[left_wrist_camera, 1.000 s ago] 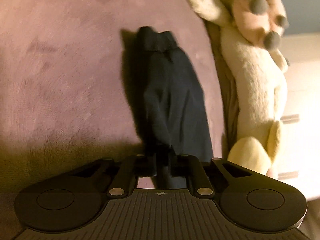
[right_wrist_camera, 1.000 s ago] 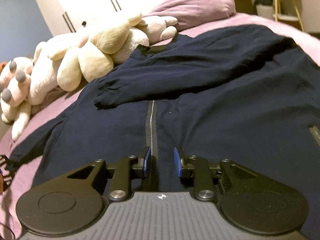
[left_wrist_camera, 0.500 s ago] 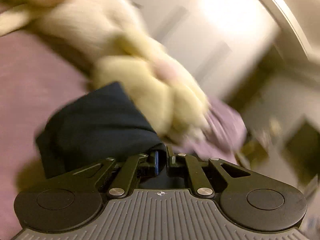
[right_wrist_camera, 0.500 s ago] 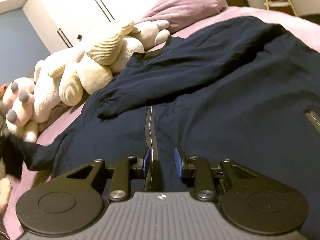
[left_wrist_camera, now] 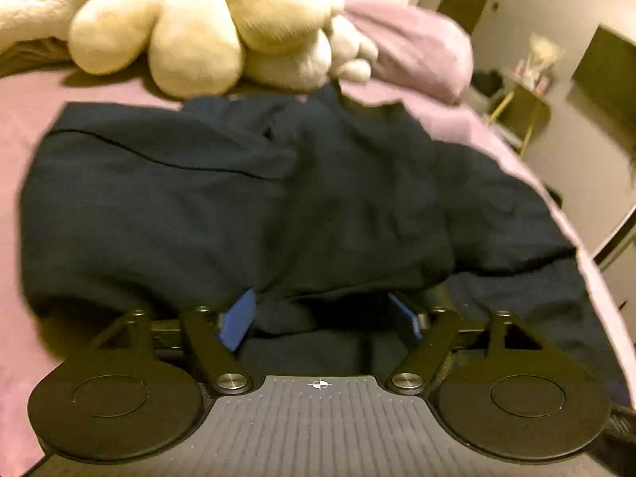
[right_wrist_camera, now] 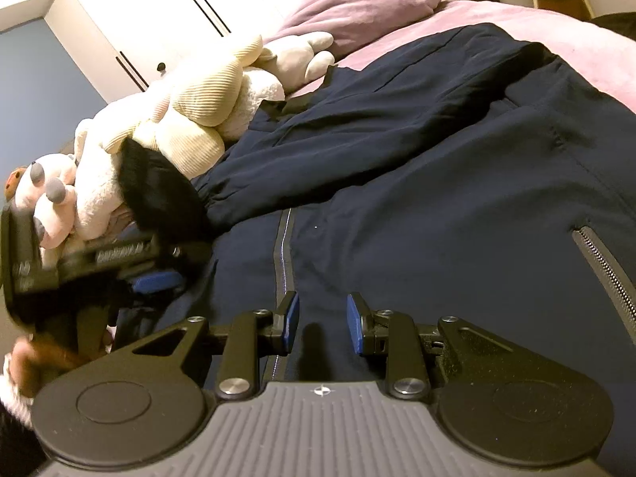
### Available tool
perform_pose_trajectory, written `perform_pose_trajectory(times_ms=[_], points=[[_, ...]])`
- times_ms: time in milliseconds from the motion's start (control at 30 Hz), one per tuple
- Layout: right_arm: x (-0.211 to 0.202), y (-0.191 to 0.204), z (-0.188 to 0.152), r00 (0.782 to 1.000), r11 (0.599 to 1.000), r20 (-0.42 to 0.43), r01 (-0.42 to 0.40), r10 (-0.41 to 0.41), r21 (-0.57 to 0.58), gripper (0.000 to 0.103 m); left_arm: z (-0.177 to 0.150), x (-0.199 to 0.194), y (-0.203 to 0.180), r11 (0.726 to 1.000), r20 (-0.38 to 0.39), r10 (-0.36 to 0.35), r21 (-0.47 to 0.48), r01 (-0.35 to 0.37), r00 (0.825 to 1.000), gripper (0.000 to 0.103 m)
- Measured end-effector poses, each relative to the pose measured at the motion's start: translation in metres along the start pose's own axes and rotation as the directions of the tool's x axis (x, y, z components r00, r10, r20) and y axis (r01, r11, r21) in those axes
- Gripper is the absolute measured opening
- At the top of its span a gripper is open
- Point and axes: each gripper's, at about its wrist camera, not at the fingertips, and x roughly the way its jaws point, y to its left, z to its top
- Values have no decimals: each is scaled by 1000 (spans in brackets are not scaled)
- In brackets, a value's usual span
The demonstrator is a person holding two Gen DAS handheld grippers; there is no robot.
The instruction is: Fold large clothes
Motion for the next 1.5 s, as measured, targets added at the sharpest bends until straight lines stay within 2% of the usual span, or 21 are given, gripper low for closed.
perform_pose_trajectory(times_ms=[100,167,267,333,400,533,600,667,733,767,800,900,967,1033,1100,1200,1300,1333,1400,1467,1500], points=[[2,1,6,1000,1000,0,-2,2,7,28,-8,-24,17,998,70,49,-30,-47,996,92],[4,3,11,1000,1000,14,-16,16,22,38,-12,-31,28,993,75,115,-42,-112,991,92],[12,3,21,997,992,14,-72,71,100,42,-23,-35,47,979,71,192,-84,-186,979,91],[24,3,30,990,972,-5,-140,144,189,50,-26,-36,53,971,56,210,-126,-202,976,91],[38,6,37,980,948,-16,-190,201,255,52,-28,-30,55,965,45,221,-155,-212,974,91],[76,19,49,977,936,-44,-189,211,297,53,-39,-21,66,951,-1,245,-193,-240,970,92],[96,22,53,976,930,-65,-175,206,325,48,-40,-18,68,949,5,249,-198,-244,968,92],[113,25,57,976,925,-89,-156,198,347,20,-38,-18,68,949,7,257,-191,-251,966,92],[116,34,65,977,934,-102,-143,186,327,16,-34,-19,68,947,20,275,-177,-267,961,92],[108,41,70,979,942,-73,-162,192,295,15,-32,-19,69,945,27,288,-169,-280,957,92],[92,49,77,974,941,-9,-216,226,260,14,-29,-18,69,942,29,301,-163,-293,953,92],[51,68,100,939,930,137,-334,314,154,14,-18,-11,70,934,18,319,-177,-311,948,85],[29,76,115,934,947,203,-313,295,67,14,-10,-5,70,931,24,326,-180,-316,945,77],[16,76,125,931,956,239,-291,276,28,14,-2,2,72,929,17,321,-200,-311,947,69],[8,72,130,929,964,267,-267,255,10,14,4,5,74,931,12,293,-232,-283,956,52],[3,62,137,937,983,301,-182,180,-22,14,10,2,68,941,34,258,-238,-243,966,32],[-1,50,143,940,994,323,-103,107,-32,14,11,-2,52,955,68,248,-183,-232,966,32],[-3,46,144,938,997,336,-73,80,-34,14,10,-1,48,960,67,241,-163,-227,968,36],[-4,36,148,931,998,364,-18,37,-55,14,5,4,42,964,58,236,-135,-227,970,59],[3,24,150,926,994,375,72,-36,-82,14,0,9,40,967,36,236,-111,-231,971,60],[11,18,152,928,990,364,114,-76,-83,14,-1,11,40,966,23,240,-104,-237,970,65]])
